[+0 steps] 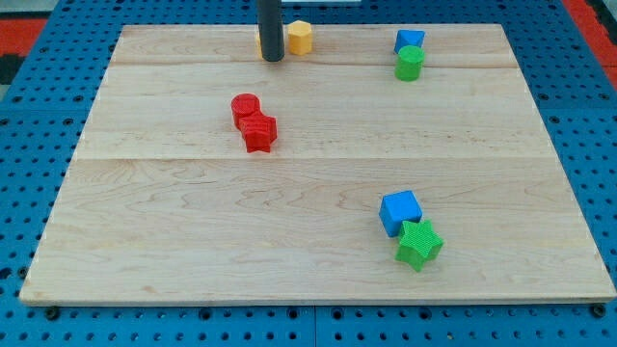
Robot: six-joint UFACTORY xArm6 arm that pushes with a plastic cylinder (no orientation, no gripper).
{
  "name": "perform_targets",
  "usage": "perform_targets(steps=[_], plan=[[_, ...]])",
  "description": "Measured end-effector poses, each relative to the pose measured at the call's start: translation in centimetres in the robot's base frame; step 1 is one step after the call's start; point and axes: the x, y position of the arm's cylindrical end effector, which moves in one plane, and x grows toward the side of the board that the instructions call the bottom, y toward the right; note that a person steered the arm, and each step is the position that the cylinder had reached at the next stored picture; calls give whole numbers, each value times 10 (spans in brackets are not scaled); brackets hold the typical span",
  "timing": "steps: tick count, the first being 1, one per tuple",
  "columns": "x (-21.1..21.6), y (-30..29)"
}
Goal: Move your arm towards the top right corner
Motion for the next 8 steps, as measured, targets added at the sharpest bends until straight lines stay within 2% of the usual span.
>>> perform_targets(steps=[1, 2, 5, 6, 7, 8], plan=[[11, 1], [41, 6], [61, 6], [106, 6], [118, 47], [135, 57]])
